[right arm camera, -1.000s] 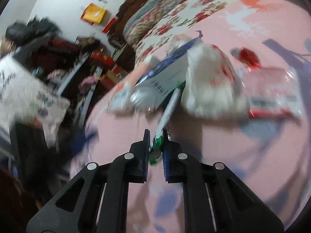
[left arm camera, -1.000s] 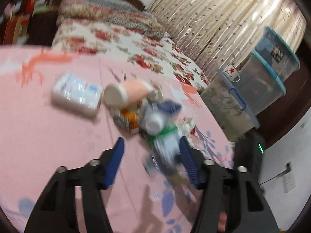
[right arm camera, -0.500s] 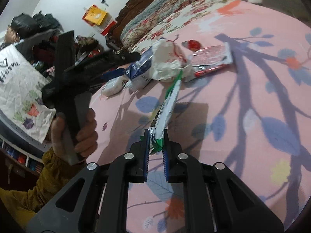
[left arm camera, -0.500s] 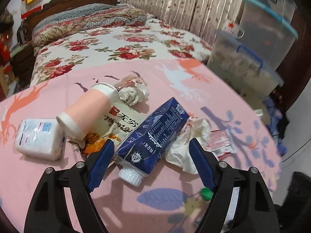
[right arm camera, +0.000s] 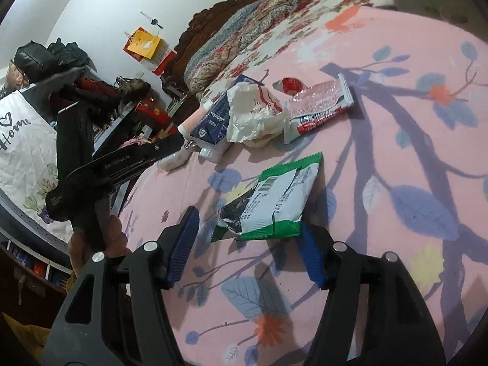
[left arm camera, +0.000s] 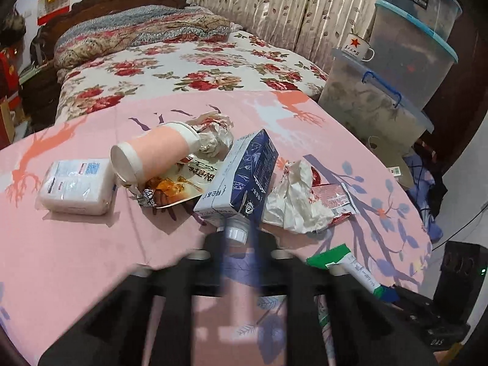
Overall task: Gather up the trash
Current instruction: 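Grasp the blue carton with the left gripper while the right gripper sets down the wrapper, then grasp the green-edged snack packet with the right gripper while the left holds the carton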
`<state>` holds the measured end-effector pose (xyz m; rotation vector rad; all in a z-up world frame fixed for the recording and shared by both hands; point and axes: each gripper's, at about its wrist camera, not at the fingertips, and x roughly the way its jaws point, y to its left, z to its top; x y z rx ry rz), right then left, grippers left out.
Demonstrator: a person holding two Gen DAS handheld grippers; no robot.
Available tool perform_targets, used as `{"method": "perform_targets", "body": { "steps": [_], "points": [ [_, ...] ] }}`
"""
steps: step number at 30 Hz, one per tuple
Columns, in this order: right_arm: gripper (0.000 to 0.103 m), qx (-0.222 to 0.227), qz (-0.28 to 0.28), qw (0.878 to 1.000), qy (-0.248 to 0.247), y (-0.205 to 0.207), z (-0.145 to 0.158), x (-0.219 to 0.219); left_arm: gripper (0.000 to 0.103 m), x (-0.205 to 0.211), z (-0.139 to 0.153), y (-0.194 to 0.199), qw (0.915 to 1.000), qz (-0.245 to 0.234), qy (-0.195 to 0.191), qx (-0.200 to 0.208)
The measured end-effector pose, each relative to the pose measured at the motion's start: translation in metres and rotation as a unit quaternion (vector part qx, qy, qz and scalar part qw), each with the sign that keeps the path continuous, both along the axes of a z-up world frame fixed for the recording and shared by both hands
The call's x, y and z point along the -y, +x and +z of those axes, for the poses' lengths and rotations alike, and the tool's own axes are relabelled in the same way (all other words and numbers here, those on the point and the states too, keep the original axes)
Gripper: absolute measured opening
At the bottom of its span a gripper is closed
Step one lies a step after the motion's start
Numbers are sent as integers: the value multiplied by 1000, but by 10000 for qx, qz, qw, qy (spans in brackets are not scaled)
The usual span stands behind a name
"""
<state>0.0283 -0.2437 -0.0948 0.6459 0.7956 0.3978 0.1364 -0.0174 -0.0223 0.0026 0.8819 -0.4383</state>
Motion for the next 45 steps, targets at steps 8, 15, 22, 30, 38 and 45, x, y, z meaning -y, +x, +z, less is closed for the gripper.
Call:
{"method": "perform_targets", "body": {
  "steps": [8,15,22,30,38,45],
  "points": [
    [64,15,-178,9998,-61,-13,4,9,74,40,-14,19,9941,-197,991,384],
    [65,-85,-331,9994,-75,-16,0,20,54,40,-27,23,9928,-75,1173,226],
    [64,-193,-381,9991,68,-11,-8,27,54,-8,-11,-44,9979,-20,629,145],
    [65,45,-240,9935,-1112,-12,-1,-3,54,-36,-21,-113,9990,153,380,-152],
    [65,182,-69,9787,-2043,-18,2,-28,75,-28,-26,-117,9981,208,577,-109],
    [45,380,-109,9575,-2859,-22,-1,-38,70,-10,-39,-96,9936,265,1099,39]
  ]
}}
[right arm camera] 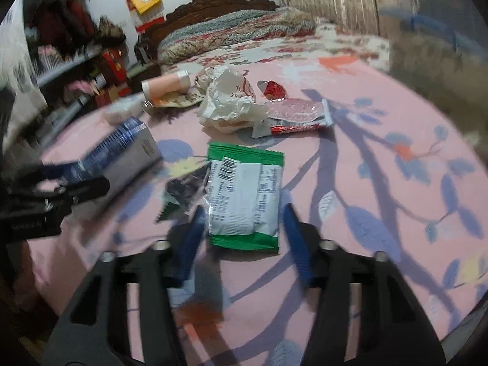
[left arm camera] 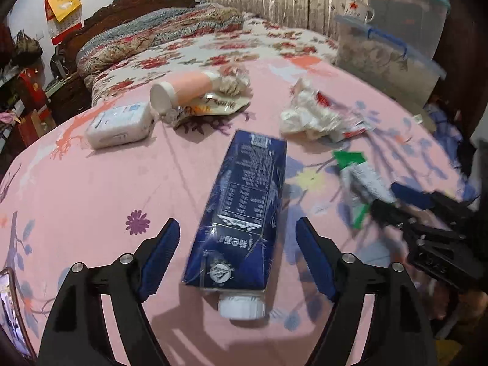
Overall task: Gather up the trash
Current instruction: 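Grasp the green-edged snack packet with the right gripper while the left holds the carton, then carry the carton and snack packet over the wastebasket and open both grippers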
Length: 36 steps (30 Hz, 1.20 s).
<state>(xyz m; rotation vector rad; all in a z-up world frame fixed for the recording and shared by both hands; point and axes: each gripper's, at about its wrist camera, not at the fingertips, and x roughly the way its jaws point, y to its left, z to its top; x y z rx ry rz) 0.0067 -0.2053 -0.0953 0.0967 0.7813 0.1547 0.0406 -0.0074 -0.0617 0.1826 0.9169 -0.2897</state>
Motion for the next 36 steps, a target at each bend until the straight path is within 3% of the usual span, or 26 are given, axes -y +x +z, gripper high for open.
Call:
{"method": "perform_targets", "body": {
  "steps": [1,3,10,17,23,28,33,36],
  "points": [
    [41,43,28,9999,-150,-2,0,-3,56,0,-4,2,10000,-2,-26,-81],
    [36,100,98,9996,-241,-5,0,-5,49,-4,-10,5,9998,44,-104,-183],
    [33,396,24,9978,525,-13,18,13,48,-15,16,0,9952,-108,-953,-211],
    [33,362,-404,9940,952,-7,22,52,48,24,35,14,9856,-751,-1421,-523],
    [33,629,-1221,9842,1121,-9,33,128,48,115,54,41,9761,-1670,-1267,-570],
    [33,736,-2004,9684,1287,-6,36,220,48,226,61,75,9601,-2460,-1113,-729],
    [33,632,-2632,9520,1430,10,31,313,48,334,50,114,9386,-2956,-1170,-1336],
    [33,458,-2859,9482,1308,27,24,351,47,388,39,139,9327,-3000,-1147,-1641]
  ]
}}
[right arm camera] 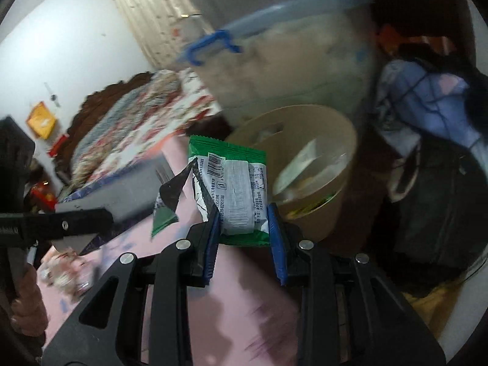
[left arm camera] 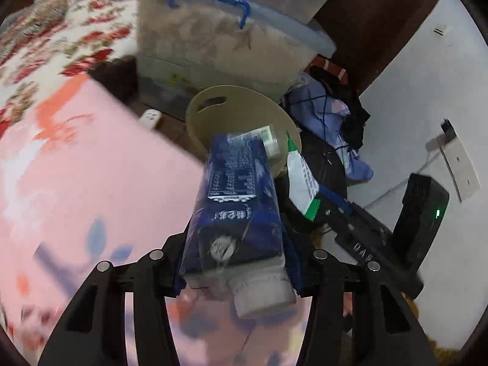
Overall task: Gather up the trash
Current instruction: 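Carry the carton and snack packet over the wastebasket and open both grippers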
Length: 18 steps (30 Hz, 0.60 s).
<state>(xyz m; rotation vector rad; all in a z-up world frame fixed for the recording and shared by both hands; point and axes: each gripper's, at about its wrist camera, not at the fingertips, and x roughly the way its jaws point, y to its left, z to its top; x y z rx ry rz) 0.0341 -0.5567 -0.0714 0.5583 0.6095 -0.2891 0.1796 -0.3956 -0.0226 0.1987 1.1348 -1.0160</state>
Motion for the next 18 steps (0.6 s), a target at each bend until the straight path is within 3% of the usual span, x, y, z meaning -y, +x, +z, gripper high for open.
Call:
{"method": "perform_targets", "body": {
  "steps": [5,6,7,9,14,18],
  "points": [
    [38,-322,6,9994,100,30,-15,33,47,64,-17,31,9997,128,190,-21],
    [45,-366,69,9989,296,37,-19,38,52,76,-21,37,9996,180,210,-11],
    [55,-325,-17,9987,382,40,-21,42,64,83,-23,43,9994,215,255,-28],
    [61,-225,-131,9989,388,40,-21,46,67,89,-25,50,9990,351,261,-29],
    [61,75,-207,9994,263,24,-13,34,71,64,-4,45,9990,431,-75,-42],
    [61,236,-159,9984,487,7,-12,16,71,23,13,23,9983,413,-400,-117]
  ]
}}
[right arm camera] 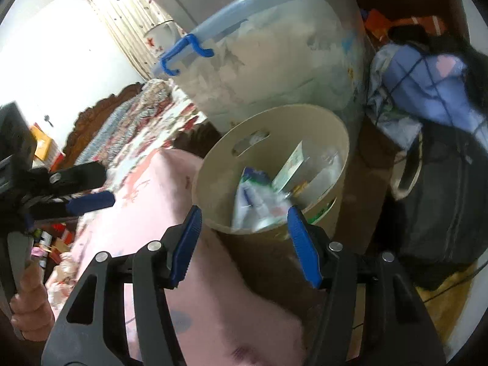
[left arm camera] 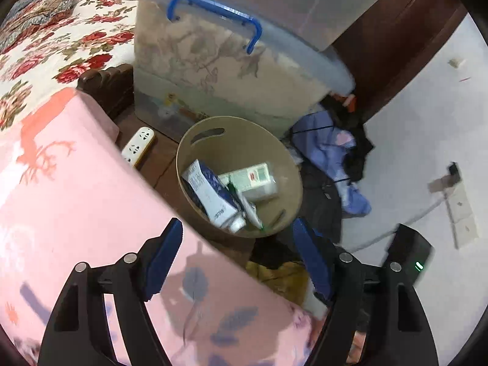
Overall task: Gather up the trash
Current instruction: 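Carry the carton and snack packet over the wastebasket and open both grippers, then move both grippers back over the bed toward the white bag and red packet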
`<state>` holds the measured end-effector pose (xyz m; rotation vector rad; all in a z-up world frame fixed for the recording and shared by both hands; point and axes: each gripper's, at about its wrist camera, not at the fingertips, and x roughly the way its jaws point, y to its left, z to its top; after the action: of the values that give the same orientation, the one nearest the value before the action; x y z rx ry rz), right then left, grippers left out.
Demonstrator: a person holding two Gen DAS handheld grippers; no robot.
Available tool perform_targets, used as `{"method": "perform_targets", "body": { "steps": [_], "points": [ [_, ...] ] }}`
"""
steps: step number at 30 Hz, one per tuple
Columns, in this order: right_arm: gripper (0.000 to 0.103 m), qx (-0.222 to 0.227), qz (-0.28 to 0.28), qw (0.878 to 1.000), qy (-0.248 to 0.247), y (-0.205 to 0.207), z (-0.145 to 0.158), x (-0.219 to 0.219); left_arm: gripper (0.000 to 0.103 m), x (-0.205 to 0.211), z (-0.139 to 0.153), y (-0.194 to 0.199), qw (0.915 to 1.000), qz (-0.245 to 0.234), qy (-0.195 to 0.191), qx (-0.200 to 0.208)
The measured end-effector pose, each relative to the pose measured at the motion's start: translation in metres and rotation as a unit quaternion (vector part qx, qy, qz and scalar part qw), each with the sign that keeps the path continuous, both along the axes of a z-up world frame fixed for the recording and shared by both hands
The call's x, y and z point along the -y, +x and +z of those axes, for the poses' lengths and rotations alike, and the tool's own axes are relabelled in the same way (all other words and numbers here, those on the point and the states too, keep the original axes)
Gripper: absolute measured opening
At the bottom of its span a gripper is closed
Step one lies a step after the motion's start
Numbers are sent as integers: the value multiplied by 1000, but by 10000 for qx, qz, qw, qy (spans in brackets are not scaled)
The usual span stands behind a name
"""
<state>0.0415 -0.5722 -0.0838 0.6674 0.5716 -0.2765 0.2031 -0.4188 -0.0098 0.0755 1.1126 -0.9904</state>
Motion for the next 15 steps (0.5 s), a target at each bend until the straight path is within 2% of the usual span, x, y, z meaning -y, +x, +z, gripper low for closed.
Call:
{"method": "perform_targets", "body": {
  "steps": [5,9,11,15],
  "points": [
    [61,230,212,9991,279,-16,0,-38,73,-81,14,-46,9990,-8,-202,399],
    [61,276,610,9968,446,-14,-1,-82,75,-151,7,-79,9980,207,-145,576],
    [61,229,855,9950,453,-8,-2,-107,75,-190,-2,-92,9975,404,-81,578],
    [61,29,1429,9889,413,10,-5,-164,75,-268,-26,-110,9950,941,-10,327]
  ]
}}
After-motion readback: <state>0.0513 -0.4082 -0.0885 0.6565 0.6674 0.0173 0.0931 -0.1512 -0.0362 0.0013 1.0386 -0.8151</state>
